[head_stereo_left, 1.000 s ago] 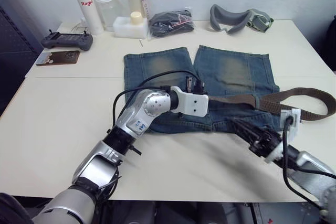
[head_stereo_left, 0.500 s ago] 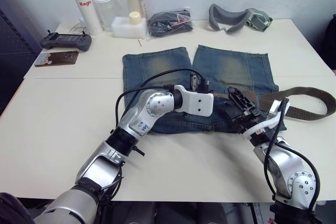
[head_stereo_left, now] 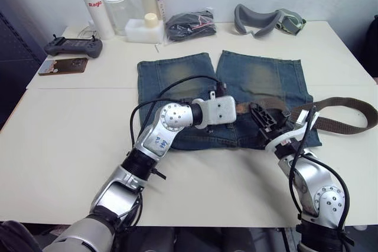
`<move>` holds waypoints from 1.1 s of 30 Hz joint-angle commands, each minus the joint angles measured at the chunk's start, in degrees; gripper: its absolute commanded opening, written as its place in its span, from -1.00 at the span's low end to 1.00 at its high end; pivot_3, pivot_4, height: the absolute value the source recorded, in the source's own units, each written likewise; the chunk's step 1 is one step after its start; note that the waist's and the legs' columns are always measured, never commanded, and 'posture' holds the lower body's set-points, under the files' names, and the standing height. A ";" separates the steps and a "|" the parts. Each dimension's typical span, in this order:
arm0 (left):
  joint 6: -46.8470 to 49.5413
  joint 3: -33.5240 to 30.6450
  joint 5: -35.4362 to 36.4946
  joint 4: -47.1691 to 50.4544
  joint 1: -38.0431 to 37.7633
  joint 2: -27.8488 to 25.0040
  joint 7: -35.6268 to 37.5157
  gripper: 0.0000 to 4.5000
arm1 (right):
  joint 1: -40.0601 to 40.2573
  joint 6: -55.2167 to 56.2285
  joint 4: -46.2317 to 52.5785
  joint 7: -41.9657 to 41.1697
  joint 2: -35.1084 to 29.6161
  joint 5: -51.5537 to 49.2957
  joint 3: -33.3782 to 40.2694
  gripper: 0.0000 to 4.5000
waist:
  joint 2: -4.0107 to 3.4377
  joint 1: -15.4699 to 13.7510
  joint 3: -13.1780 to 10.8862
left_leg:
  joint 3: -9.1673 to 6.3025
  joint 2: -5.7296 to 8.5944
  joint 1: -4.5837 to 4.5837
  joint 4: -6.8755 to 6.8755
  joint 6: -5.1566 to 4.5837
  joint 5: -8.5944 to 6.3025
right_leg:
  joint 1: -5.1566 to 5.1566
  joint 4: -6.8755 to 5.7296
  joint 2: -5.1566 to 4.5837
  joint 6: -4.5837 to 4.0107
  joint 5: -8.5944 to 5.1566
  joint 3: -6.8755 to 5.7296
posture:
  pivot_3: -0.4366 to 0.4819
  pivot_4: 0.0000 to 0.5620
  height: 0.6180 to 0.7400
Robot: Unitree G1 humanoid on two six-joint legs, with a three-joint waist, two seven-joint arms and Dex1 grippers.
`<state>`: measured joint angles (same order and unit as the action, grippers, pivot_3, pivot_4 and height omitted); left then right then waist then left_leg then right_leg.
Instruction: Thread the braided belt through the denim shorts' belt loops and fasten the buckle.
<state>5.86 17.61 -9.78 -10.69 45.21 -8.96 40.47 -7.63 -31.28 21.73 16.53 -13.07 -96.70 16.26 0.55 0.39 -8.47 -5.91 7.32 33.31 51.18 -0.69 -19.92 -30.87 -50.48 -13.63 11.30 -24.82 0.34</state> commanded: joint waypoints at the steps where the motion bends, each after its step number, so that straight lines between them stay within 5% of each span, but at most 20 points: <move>1: 10.79 -7.77 8.64 3.84 1.47 -2.67 3.30 0.59 | 0.36 -0.75 0.34 -6.08 -3.99 6.16 0.89 -1.00 | 0.00 0.09 0.00 | 0.00 -0.01 -0.01 -0.02 0.00 0.00 | 0.00 -0.01 0.00 0.00 0.00 -0.01 | -0.05 -0.47 -0.70; 3: 17.39 -9.26 12.15 5.36 1.56 -5.03 6.64 0.98 | 0.81 -0.87 -0.10 -8.22 -5.10 7.45 1.08 -1.00 | 0.00 0.27 0.00 | -0.01 -0.04 -0.03 -0.10 0.01 0.00 | -0.03 -0.01 0.04 -0.02 -0.01 -0.01 | -0.05 -0.47 -0.70; 14: 31.71 -12.76 19.98 10.86 0.25 -9.63 6.78 0.98 | 0.58 -2.66 -2.65 -13.16 -5.24 10.29 0.21 -1.00 | 0.00 0.56 0.00 | -0.14 0.00 -0.06 -0.07 0.08 0.03 | 0.04 0.02 0.04 -0.07 -0.04 0.01 | -0.05 -0.47 -0.70; 33: 33.65 -11.46 21.89 11.73 -1.45 -11.65 5.35 0.98 | -3.82 -6.18 -5.55 -16.48 -1.30 14.34 -4.90 -1.00 | -0.01 1.22 0.00 | -0.15 -0.03 -0.07 -0.11 0.15 0.03 | -0.01 0.01 0.03 -0.15 -0.07 0.02 | -0.05 -0.47 -0.70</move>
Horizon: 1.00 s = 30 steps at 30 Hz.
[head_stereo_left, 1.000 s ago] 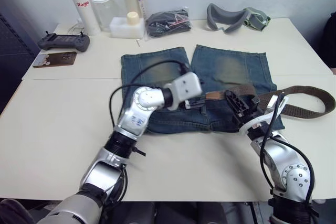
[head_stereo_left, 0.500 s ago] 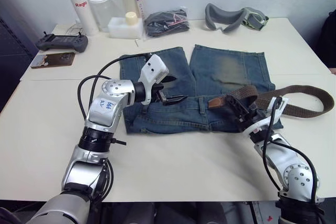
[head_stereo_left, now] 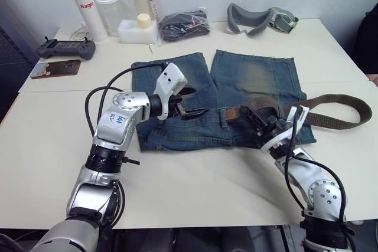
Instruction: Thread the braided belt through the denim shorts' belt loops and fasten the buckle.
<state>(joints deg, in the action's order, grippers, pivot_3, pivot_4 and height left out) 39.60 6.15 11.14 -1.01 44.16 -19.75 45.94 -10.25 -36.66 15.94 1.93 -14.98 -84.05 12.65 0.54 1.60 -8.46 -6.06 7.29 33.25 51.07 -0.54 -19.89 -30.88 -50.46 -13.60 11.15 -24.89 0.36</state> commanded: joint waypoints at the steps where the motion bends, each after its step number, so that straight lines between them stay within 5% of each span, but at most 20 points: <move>1: -0.24 0.09 0.91 1.95 -0.53 -0.97 -0.17 0.98 | -1.59 -0.82 -0.36 -2.14 1.01 2.33 -1.65 -1.00 | 0.00 0.01 0.00 | 0.00 0.00 0.00 0.01 0.01 0.00 | 0.00 0.00 0.00 0.00 0.00 0.00 | -0.05 -0.47 -0.70; 19: -1.38 2.22 0.63 2.49 -1.37 -1.29 -0.26 0.98 | -2.36 -6.43 -3.95 -4.75 4.24 14.88 -6.88 -1.00 | 0.22 0.46 0.32 | -0.61 0.01 -0.20 -0.01 0.29 -0.13 | -0.02 -0.03 0.15 -0.13 -0.07 0.04 | -0.05 -0.47 -0.70; 20: -1.65 2.41 0.58 2.28 -1.35 -1.20 -0.16 1.00 | -2.31 -6.31 -3.72 -4.59 4.72 13.76 -5.90 -0.63 | 0.22 0.45 0.32 | -0.67 0.01 -0.21 -0.01 0.33 -0.14 | -0.03 -0.04 0.18 -0.16 -0.08 0.04 | -0.05 -0.47 -0.70; 26: -2.48 2.93 0.68 1.69 -1.28 -1.08 -0.06 1.00 | -1.12 -4.69 -0.66 -2.39 6.31 11.02 -0.87 0.63 | 0.22 0.22 0.32 | -0.70 0.04 -0.14 0.00 0.44 -0.15 | -0.21 -0.24 0.16 -0.24 -0.12 0.10 | -0.05 -0.47 -0.70; 27: -2.61 2.99 0.69 1.56 -1.23 -1.10 -0.02 1.00 | -0.58 -4.27 0.21 -2.64 6.15 10.35 0.02 0.80 | 0.22 0.16 0.32 | -0.70 0.04 -0.14 0.01 0.44 -0.15 | -0.20 -0.25 0.16 -0.24 -0.12 0.09 | -0.05 -0.47 -0.70; 30: -2.90 3.09 0.72 1.27 -1.11 -1.16 0.09 1.00 | 0.59 -3.45 2.30 -2.38 5.98 8.40 2.09 0.80 | 0.22 -0.15 0.32 | -0.72 0.06 -0.13 0.02 0.45 -0.14 | -0.20 -0.25 0.15 -0.25 -0.12 0.08 | -0.05 -0.47 -0.70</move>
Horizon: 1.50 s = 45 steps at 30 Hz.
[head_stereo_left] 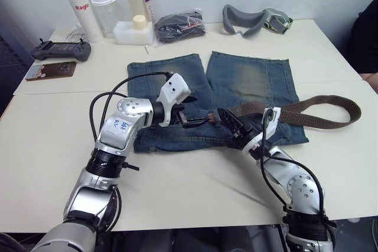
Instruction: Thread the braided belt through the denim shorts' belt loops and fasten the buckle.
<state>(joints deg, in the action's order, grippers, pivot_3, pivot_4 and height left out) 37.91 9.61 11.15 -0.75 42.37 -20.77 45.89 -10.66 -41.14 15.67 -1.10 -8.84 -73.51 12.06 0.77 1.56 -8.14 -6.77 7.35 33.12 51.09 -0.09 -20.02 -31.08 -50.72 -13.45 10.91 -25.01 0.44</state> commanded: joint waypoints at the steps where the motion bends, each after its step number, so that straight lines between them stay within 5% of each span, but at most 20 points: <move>1: -1.30 -0.32 0.73 0.90 0.74 -0.16 0.19 1.00 | 1.39 0.86 3.28 0.84 -0.36 -3.08 3.13 0.80 | 0.00 -0.14 0.00 | -0.03 0.03 0.02 0.02 0.01 0.01 | 0.01 -0.02 -0.01 -0.01 0.00 -0.01 | -0.05 -0.47 -0.70; 13: -2.15 0.15 0.53 0.31 1.15 -0.24 0.39 1.00 | 1.24 2.76 4.27 2.59 -1.09 -6.08 6.59 0.80 | 0.00 0.04 0.00 | 0.00 0.05 0.08 0.00 0.03 0.02 | -0.11 -0.06 -0.05 -0.04 -0.02 0.03 | -0.05 -0.47 -0.70; 16: -2.29 -0.01 0.55 0.26 0.96 -0.78 0.67 1.00 | 0.86 3.21 3.87 2.42 -0.71 -6.21 6.43 0.43 | 0.00 0.04 0.00 | 0.00 0.05 0.08 0.00 0.03 0.02 | -0.12 -0.08 -0.04 -0.04 -0.02 0.03 | -0.05 -0.47 -0.70; 22: -1.65 -0.94 1.33 1.22 0.49 -2.30 1.74 1.00 | -1.06 2.40 2.49 2.26 0.83 -4.32 2.49 -0.92 | 0.00 0.08 0.00 | 0.00 0.05 0.09 -0.01 0.05 0.03 | -0.16 -0.11 -0.05 -0.05 -0.02 0.05 | -0.05 -0.47 -0.70; 23: -1.53 -1.14 1.52 1.56 -0.23 -2.86 2.15 1.00 | -1.46 2.22 2.08 2.18 1.13 -3.13 1.23 -0.98 | 0.00 0.10 0.00 | 0.00 0.05 0.09 -0.02 0.05 0.03 | -0.18 -0.13 -0.05 -0.07 -0.04 0.05 | -0.05 -0.47 -0.70; 33: -11.81 1.74 -2.29 3.34 -4.49 -7.90 5.12 1.00 | -5.39 0.48 -3.00 1.47 3.80 7.21 -6.41 -0.98 | -0.02 0.80 0.05 | -0.12 0.05 0.06 -0.06 0.18 0.01 | -0.37 -0.28 0.01 -0.13 -0.06 0.08 | -0.05 -0.47 -0.70; 38: -26.13 5.95 -12.86 -1.20 -3.19 -9.22 0.59 1.00 | -5.19 -0.64 -3.26 1.61 4.21 8.23 -5.86 -0.98 | 0.06 0.82 0.11 | -0.10 0.05 0.05 -0.04 0.19 0.01 | -0.36 -0.29 -0.01 -0.14 -0.07 0.09 | -0.05 -0.47 -0.70; 45: -38.60 6.16 -18.97 -7.13 -1.07 -6.59 -6.09 1.00 | -4.48 -1.53 -2.87 2.04 4.61 8.10 -5.39 -0.98 | 0.16 0.49 0.22 | -0.11 0.06 0.05 -0.03 0.19 0.00 | -0.37 -0.36 -0.01 -0.16 -0.08 0.09 | -0.05 -0.47 -0.70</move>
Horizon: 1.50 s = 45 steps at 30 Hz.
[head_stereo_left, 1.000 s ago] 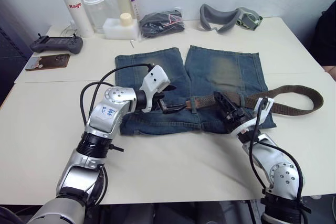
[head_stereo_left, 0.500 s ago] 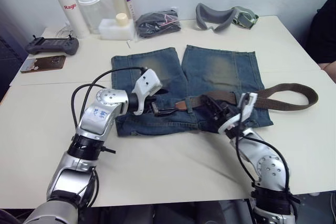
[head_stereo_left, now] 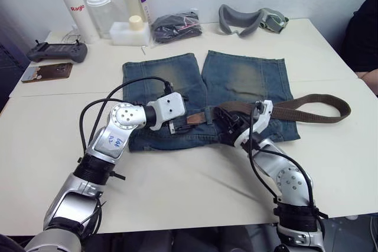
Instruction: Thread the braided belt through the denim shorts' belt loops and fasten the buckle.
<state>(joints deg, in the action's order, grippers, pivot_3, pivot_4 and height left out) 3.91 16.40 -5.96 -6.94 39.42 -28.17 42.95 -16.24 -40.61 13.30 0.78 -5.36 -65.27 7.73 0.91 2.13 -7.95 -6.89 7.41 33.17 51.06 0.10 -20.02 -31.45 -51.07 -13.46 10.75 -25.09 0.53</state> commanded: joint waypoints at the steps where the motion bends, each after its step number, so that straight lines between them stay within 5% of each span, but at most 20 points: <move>1: -5.61 -0.94 -1.86 -1.33 2.17 1.50 -3.64 1.00 | 1.28 -2.17 -0.33 0.22 1.23 -0.24 -1.05 -0.98 | 0.03 -0.09 0.02 | 0.00 0.00 0.00 0.00 0.00 0.00 | 0.00 0.01 0.00 0.00 0.00 0.00 | -0.05 -0.47 -0.70; 8: -14.33 -3.14 0.90 0.00 3.26 3.65 -2.75 1.00 | 2.07 -2.90 0.55 0.69 1.39 -0.65 -0.75 -0.98 | 0.07 -0.21 0.06 | -0.02 0.01 0.01 0.00 0.00 0.00 | -0.01 -0.02 0.02 0.00 0.00 -0.02 | -0.05 -0.47 -0.70; 17: -23.72 0.62 -7.99 -5.91 5.00 0.87 -4.17 1.00 | 1.79 -3.13 0.81 0.86 1.59 -0.64 -0.60 -0.98 | 0.08 -0.19 0.10 | -0.03 0.02 0.00 0.00 0.00 0.00 | -0.02 -0.05 0.02 -0.01 0.00 -0.02 | -0.05 -0.47 -0.70; 21: -25.64 1.06 -9.32 -7.77 5.73 1.35 -4.62 0.51 | 1.66 -3.09 1.03 1.03 1.68 -0.74 -0.49 -1.00 | 0.08 -0.19 0.10 | -0.03 0.01 0.00 0.00 0.00 0.00 | -0.03 -0.06 0.04 -0.01 0.00 -0.02 | -0.05 -0.47 -0.70; 28: -27.20 0.65 -9.11 -8.60 5.97 1.64 -4.56 -0.93 | 2.34 -3.05 1.86 1.18 0.84 -0.12 -0.23 -1.00 | 0.09 -0.19 0.10 | -0.04 0.02 0.00 -0.01 0.00 0.00 | -0.03 -0.06 0.04 -0.01 0.00 -0.03 | -0.05 -0.47 -0.70; 29: -27.41 0.60 -8.97 -8.67 5.86 1.49 -4.40 -0.98 | 2.55 -3.13 2.14 1.17 0.67 -0.83 0.28 -1.00 | 0.09 -0.20 0.10 | -0.05 0.03 0.00 -0.01 0.00 0.00 | -0.03 -0.06 0.05 -0.01 0.00 -0.03 | -0.05 -0.47 -0.70; 30: -27.52 0.59 -8.84 -8.79 5.75 1.36 -4.18 -1.00 | 2.75 -3.14 2.57 1.08 0.52 -1.75 0.91 -0.64 | 0.09 -0.22 0.10 | -0.05 0.03 0.00 -0.01 0.00 0.00 | -0.03 -0.06 0.05 -0.01 0.00 -0.03 | -0.05 -0.47 -0.70; 32: -27.70 0.48 -8.56 -8.92 5.46 1.18 -3.91 -1.00 | 3.25 -3.58 4.21 1.13 -0.23 -3.69 2.29 -0.37 | 0.08 -0.28 0.09 | -0.05 0.04 0.00 0.00 0.00 0.00 | -0.03 -0.06 0.04 -0.01 0.00 -0.03 | -0.05 -0.47 -0.70; 38: -27.91 0.15 -8.08 -9.53 4.92 0.88 -3.48 -1.00 | 7.16 -6.72 10.49 -0.63 -8.56 -5.75 5.09 0.94 | 0.08 -0.51 0.09 | -0.05 0.09 0.03 0.02 -0.02 -0.01 | -0.02 -0.04 0.00 -0.01 0.00 -0.03 | -0.05 -0.47 -0.70; 45: -27.60 0.32 -7.95 -10.21 4.68 0.58 -2.86 -1.00 | 8.89 -8.69 17.34 -8.71 -28.55 4.21 4.98 0.98 | 0.09 -0.61 0.09 | -0.05 0.15 0.07 0.03 -0.30 -0.16 | 0.04 0.11 -0.13 0.03 0.01 -0.10 | -0.05 -0.47 -0.70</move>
<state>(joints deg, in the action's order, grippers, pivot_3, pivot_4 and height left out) -23.14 18.01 -15.47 -17.47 44.16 -27.25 39.98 -6.82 -49.34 27.81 -5.94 -31.77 -63.93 11.79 1.00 1.52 -7.86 -6.93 7.56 33.24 51.08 -0.19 -20.18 -31.41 -50.96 -13.61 10.78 -25.08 0.41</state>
